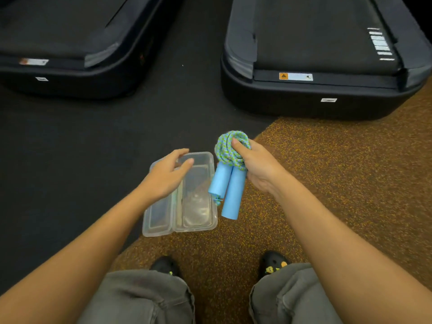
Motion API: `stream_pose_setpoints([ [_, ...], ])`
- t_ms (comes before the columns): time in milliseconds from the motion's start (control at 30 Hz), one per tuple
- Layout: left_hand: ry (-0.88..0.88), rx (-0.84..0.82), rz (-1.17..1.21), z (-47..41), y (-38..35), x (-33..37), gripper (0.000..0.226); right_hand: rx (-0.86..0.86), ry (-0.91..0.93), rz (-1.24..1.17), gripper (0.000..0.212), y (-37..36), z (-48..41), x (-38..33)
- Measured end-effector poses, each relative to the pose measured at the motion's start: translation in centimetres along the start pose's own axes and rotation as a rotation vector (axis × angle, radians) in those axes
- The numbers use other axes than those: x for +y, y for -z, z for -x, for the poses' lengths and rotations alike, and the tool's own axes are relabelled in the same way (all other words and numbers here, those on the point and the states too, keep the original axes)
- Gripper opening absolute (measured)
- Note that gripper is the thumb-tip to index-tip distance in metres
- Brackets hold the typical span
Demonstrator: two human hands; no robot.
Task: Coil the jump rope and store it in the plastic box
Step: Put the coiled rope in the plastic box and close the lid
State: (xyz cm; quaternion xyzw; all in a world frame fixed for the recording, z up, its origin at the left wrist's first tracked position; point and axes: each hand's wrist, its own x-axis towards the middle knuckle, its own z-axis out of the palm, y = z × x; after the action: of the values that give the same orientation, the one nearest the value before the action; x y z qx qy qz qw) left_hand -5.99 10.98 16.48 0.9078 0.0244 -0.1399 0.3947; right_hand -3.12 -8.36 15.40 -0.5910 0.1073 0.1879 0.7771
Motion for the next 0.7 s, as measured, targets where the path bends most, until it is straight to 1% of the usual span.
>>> stream_pose_setpoints([
  [133, 0.119, -0.067, -0.104, -0.6, 3.0, -5.7, 0.041, -0.024, -0.057, -0.036, 0.018, -1.2, -1.9, 2.2],
  [267, 0.174, -0.042, -0.156, -1.4, 3.6, -10.5, 0.038, -0.033, -0.117, -0.031, 0.017, -2.6, -4.7, 6.1],
  [367, 0.19, -0.037, -0.161, -1.9, 2.2, -13.8, 0.042, -0.011, -0.146, 0.016, 0.023, -3.7, -7.0, 9.3],
  [467, 0.208, -0.024, -0.177, -2.6, 0.3, -16.8, 0.045, 0.0, -0.17, 0.108, 0.021, -4.6, -9.4, 12.5],
  [567, 0.235, 0.003, -0.218, -3.6, -1.6, -19.3, 0.047, 0.021, -0.167, 0.222, 0.029, -5.1, -11.6, 15.3],
  [700, 0.263, 0.016, -0.216, -4.6, -3.8, -21.8, 0.049, 0.051, -0.189, 0.312, 0.027, -5.3, -13.8, 18.4],
])
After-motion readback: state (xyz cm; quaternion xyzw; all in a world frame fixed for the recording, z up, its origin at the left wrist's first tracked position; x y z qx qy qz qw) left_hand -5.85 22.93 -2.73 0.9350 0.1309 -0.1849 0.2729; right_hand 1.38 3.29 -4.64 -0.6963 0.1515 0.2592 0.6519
